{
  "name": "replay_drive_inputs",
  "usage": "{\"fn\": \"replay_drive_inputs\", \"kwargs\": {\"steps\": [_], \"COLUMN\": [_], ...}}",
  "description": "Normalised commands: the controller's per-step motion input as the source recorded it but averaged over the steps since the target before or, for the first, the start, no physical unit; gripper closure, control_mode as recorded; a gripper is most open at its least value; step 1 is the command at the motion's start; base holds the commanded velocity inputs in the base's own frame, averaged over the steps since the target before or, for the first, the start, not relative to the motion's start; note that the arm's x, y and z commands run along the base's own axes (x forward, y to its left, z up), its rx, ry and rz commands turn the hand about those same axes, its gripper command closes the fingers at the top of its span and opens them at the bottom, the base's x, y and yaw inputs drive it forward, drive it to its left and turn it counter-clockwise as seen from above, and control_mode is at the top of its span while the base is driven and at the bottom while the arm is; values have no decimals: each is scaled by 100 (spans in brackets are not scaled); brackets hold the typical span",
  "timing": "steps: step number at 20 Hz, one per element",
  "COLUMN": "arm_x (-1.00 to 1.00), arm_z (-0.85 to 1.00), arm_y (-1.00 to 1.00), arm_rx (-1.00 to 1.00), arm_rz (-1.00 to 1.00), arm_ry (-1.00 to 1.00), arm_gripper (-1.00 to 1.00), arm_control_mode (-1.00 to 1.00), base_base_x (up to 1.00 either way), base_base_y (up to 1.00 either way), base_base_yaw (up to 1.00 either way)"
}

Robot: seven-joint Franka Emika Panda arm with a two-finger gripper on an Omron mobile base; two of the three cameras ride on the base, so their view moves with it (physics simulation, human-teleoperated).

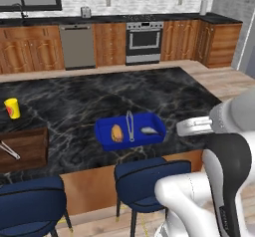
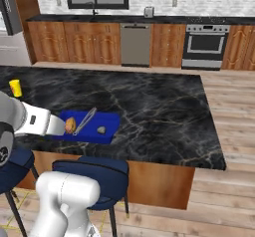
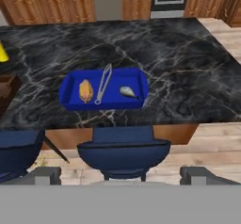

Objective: Gather the bell peppers from the fridge and place them on a tray on the dining counter. Then gather the fish and chicken drumstick from the fridge and place them on the other tray.

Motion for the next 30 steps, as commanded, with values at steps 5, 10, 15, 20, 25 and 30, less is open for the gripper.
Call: {"fn": "replay_drive_inputs", "kwargs": {"steps": [5, 10, 15, 20, 25, 30], "arm_x": [0, 0, 0, 0, 0, 0], "arm_z": [0, 0, 0, 0, 0, 0], "arm_y": [0, 0, 0, 0, 0, 0], "arm_rx": [0, 0, 0, 0, 0, 0], "arm_rz": [0, 0, 0, 0, 0, 0], "arm_ry": [0, 0, 0, 0, 0, 0], "arm_gripper": [-100, -100, -100, -100, -100, -100], "arm_control_mode": [100, 100, 100, 100, 100, 100], "base_base_x": [-100, -89, -47, -11, -61, -52], "base_base_y": [47, 86, 100, 100, 100, 100], "base_base_yaw": [0, 0, -2, -3, 5, 6]}}
